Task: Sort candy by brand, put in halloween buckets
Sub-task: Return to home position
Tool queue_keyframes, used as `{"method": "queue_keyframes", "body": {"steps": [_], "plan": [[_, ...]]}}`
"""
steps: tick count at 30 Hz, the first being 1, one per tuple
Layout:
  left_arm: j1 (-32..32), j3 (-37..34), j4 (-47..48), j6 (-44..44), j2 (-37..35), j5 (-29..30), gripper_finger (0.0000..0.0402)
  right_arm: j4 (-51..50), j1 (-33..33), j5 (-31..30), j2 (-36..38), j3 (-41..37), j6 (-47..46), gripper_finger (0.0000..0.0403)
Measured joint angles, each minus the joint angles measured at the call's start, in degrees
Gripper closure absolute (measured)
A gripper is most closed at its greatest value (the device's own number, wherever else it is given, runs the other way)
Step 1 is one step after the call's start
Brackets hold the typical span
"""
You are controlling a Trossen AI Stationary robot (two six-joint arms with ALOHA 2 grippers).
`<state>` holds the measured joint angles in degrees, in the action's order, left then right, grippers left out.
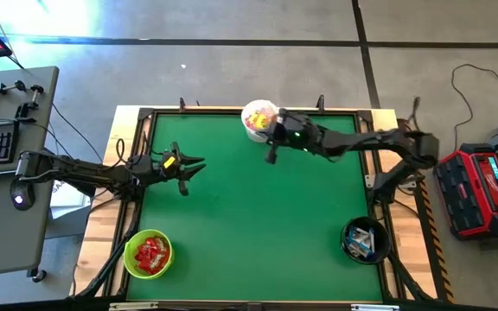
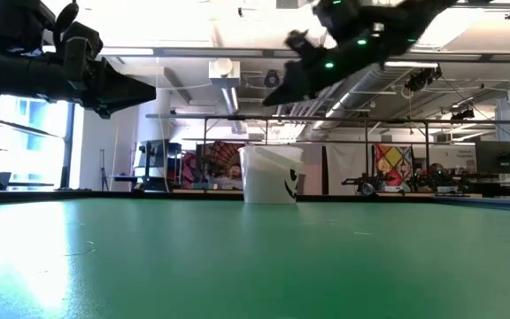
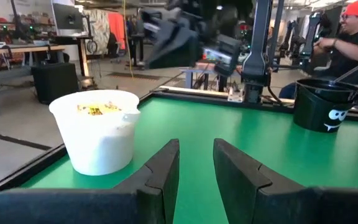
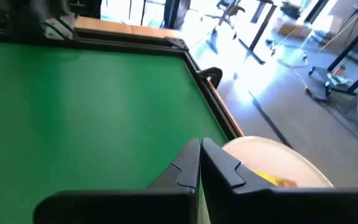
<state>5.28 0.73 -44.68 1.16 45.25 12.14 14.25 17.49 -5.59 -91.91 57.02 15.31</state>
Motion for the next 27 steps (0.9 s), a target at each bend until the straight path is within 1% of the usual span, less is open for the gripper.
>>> {"method": "queue_keyframes", "body": {"steps": [6,10,13,20,27], "plan": [[0.00,0.01,0.13,-1.78,-2.15,0.01,0.0313,7.66,-3.49,-0.54,9.90,-13.82,-1.91,0.0402],[0.00,0.00,0.21,-1.92,-3.71,-0.08,0.0313,12.93,-6.41,-6.04,17.61,-22.50,-2.41,0.0403],[0.00,0.00,0.23,-3.23,-4.44,-0.87,0.0312,15.33,-8.68,-8.35,23.66,-28.45,-2.69,0.0403],[0.46,0.00,0.98,-2.46,-6.21,-1.41,0.0313,16.77,-13.11,-14.44,37.07,-39.65,-5.24,0.0403],[0.46,0.00,3.67,-2.29,-7.98,-1.51,0.0313,16.86,-15.38,-15.05,48.05,-49.12,-7.60,0.0403]]}}
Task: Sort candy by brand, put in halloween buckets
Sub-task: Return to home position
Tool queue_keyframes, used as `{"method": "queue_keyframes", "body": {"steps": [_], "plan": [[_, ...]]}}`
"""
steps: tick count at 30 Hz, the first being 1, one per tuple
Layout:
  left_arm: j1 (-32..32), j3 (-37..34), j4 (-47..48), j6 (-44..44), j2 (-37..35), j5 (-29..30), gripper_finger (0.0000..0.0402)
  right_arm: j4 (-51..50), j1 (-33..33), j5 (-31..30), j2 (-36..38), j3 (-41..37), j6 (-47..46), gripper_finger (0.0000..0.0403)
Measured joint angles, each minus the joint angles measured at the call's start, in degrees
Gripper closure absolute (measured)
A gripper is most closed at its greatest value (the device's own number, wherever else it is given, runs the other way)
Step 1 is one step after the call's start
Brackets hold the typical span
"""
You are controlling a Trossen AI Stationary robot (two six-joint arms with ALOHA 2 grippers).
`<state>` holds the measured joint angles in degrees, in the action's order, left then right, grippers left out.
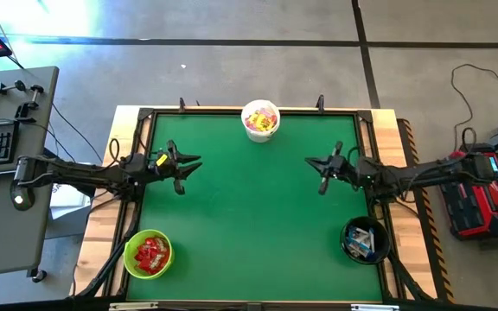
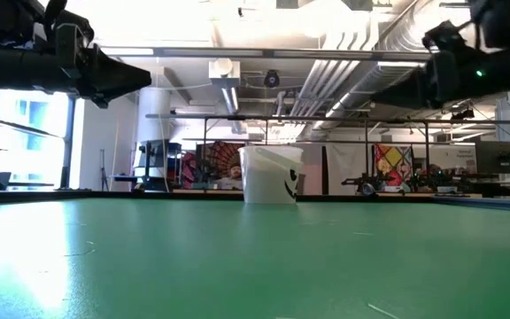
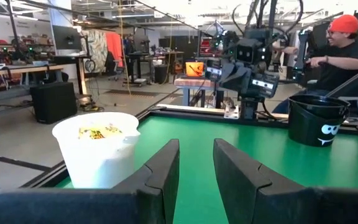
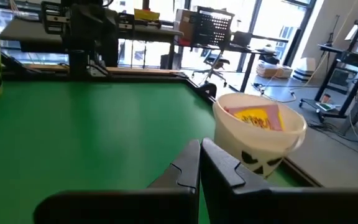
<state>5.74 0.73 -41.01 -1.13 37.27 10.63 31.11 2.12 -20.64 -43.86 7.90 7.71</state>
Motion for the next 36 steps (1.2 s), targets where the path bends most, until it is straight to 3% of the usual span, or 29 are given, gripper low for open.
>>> {"method": "queue_keyframes", "body": {"steps": [7,19,25,31,36], "plan": [[0.72,0.00,3.15,-0.47,-3.54,-0.02,0.0312,-1.08,-0.03,-0.39,10.23,-7.36,-0.86,0.0403],[2.23,-0.04,10.80,-0.98,-12.51,-0.68,0.0312,-17.62,-0.03,-0.43,25.20,-7.33,-0.16,0.0403],[2.23,-0.04,18.95,-0.91,-19.82,0.29,0.0312,-21.27,-0.03,4.36,32.81,-7.34,0.91,0.0403],[2.23,-0.04,26.64,-1.07,-29.20,0.38,0.0312,-27.94,0.14,4.88,40.54,-7.34,1.15,0.0403],[2.21,-0.04,33.26,-2.05,-37.31,0.42,0.0312,-27.91,0.21,7.89,43.87,-7.36,1.82,0.0403]]}}
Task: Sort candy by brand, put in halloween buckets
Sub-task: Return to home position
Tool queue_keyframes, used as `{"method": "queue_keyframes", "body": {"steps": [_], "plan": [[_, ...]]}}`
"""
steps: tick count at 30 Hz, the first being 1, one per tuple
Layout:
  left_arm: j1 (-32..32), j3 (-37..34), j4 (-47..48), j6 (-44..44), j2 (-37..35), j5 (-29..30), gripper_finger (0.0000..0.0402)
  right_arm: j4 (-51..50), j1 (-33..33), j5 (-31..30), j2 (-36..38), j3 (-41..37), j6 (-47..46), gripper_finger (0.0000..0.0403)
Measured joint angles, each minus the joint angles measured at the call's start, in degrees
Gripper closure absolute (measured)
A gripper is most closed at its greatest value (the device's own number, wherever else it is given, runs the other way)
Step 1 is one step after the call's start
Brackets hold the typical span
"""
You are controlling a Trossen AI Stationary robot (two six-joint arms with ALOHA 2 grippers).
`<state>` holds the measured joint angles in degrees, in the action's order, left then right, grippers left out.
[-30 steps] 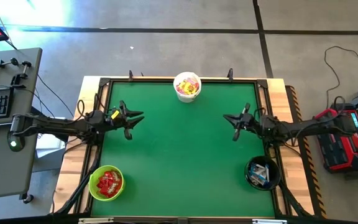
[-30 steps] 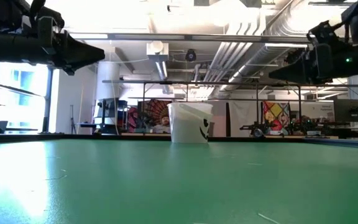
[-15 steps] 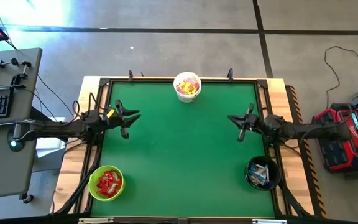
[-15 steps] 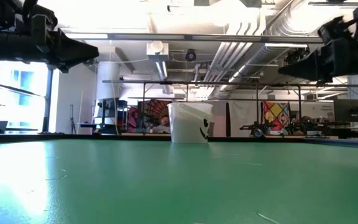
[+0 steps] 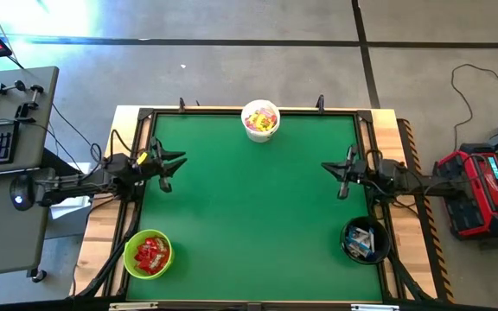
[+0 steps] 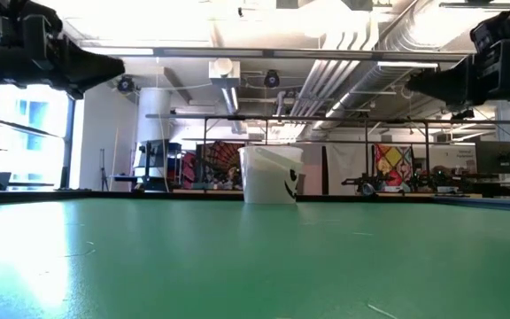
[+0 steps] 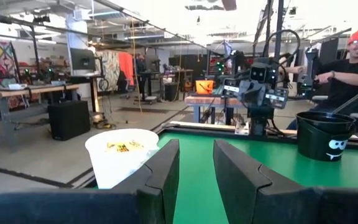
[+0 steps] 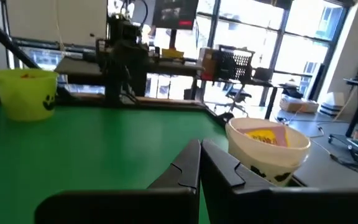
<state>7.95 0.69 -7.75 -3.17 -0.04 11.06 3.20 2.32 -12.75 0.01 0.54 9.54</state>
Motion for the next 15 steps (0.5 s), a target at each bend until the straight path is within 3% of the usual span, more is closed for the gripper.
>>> {"method": "queue_keyframes", "body": {"steps": [6,15], "plan": [[1.11,-0.02,0.02,-1.42,0.21,-0.35,0.0312,-0.30,2.05,0.55,-0.06,0.00,-0.53,0.0403],[1.23,0.00,-4.63,-2.06,0.24,-6.20,0.0312,-0.41,4.29,1.54,-0.06,-0.02,-2.24,0.0403]]}}
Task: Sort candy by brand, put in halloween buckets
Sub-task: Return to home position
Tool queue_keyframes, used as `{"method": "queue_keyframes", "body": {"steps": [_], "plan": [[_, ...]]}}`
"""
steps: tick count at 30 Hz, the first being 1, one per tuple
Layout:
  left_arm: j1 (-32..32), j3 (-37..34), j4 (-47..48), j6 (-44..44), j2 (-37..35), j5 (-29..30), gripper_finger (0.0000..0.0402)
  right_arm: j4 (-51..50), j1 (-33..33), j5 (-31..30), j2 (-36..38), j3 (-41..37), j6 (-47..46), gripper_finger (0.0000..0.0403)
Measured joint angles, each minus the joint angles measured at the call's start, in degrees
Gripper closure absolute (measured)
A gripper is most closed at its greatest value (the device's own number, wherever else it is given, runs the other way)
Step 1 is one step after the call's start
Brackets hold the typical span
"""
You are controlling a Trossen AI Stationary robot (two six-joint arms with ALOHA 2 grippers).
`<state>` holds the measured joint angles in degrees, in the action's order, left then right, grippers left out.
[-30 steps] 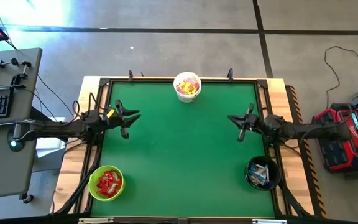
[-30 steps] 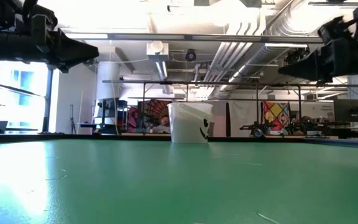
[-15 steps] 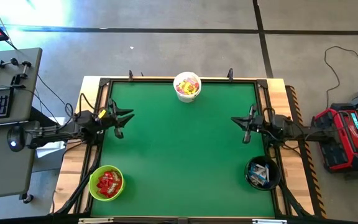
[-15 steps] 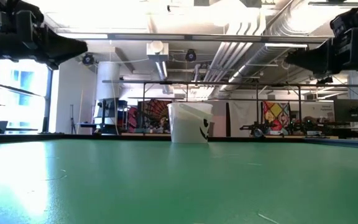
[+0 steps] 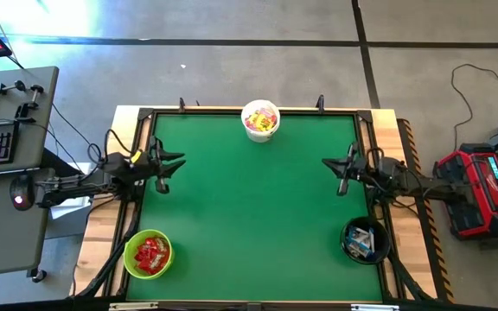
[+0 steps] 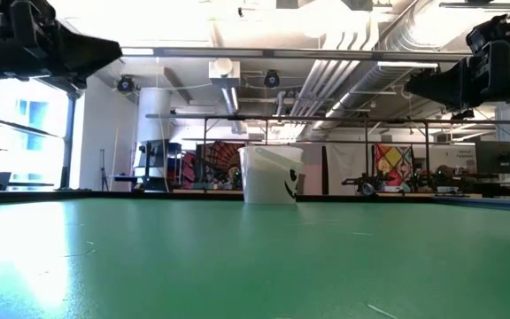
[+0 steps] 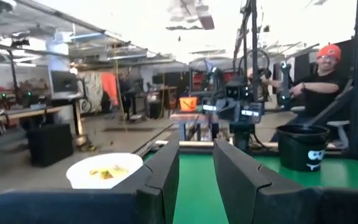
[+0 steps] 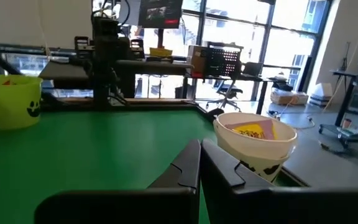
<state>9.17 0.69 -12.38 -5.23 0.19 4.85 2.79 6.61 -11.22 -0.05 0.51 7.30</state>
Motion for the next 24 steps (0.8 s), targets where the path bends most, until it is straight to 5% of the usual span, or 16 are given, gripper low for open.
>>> {"method": "queue_keyframes", "body": {"steps": [8,20,24], "plan": [[2.08,0.01,2.58,-3.30,0.00,0.80,0.0312,0.04,2.35,-0.80,-0.02,0.00,-5.82,0.0403],[5.59,0.00,11.21,8.00,0.49,-0.08,0.0312,0.87,10.15,-2.64,-0.04,0.00,-6.47,0.0403],[5.59,0.00,11.15,10.50,0.49,0.33,0.0312,1.11,12.05,-9.15,-0.26,0.00,-4.10,0.0403]]}}
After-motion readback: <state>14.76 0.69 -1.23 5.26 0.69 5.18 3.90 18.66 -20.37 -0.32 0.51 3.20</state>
